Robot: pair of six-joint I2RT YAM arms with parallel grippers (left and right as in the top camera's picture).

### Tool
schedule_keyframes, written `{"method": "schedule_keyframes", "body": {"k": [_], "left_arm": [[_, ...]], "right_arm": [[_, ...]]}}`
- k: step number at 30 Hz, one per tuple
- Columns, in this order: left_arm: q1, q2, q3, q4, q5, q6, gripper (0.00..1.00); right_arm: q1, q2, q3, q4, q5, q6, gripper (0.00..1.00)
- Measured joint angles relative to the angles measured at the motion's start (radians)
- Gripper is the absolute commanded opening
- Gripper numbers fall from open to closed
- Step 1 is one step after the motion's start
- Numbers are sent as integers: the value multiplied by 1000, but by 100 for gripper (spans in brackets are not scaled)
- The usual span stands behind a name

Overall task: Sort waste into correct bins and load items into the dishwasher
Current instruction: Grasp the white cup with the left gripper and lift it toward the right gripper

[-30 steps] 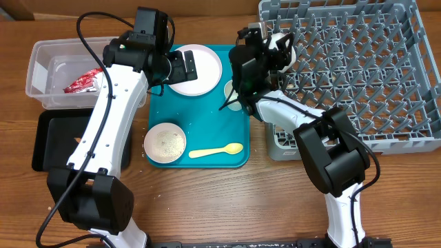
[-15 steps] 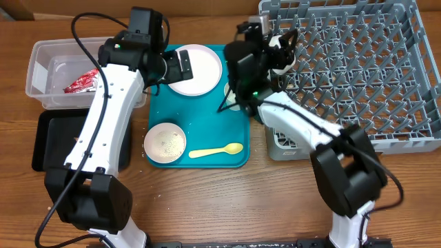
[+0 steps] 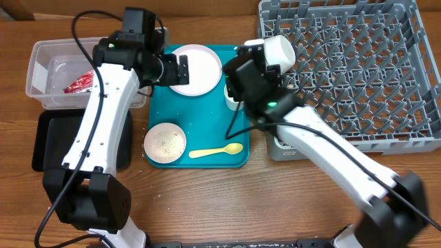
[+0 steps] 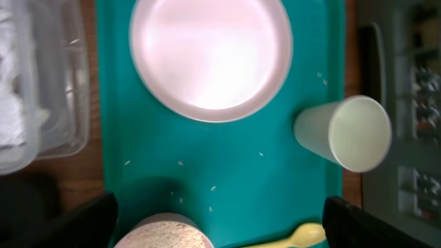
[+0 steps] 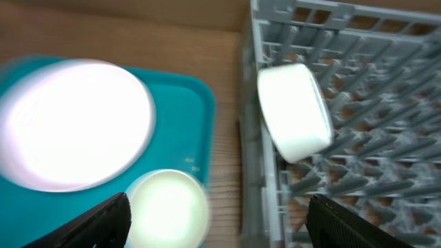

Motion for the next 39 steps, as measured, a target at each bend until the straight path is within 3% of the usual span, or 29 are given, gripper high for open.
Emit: {"method": "schedule_keyframes", "body": {"k": [9,17,19,22,29,32,39], "left_arm": [[-112,49,0,55,122,230,92],[-195,240,0,185,170,298,81],[-198,280,0,209,184,299,71],[-196,312,0,217,192,287,42],[-196,320,0,229,191,247,23],[-196,320,0,238,192,245,7],[-212,321,0,241,191,239,4]], "right_arm": [[-212,-320,1,-165,-215,77,84],[-337,-348,0,-348,-248,92,77],[-356,-348,0,-377,-253,93,76],[-367,-348,0,-390,-253,93,76],[-367,-348,0,-389,-260,93,76],[-367,-348,0,-389,-261,93,76],[-367,-348,0,-406,-293,95,76]]}}
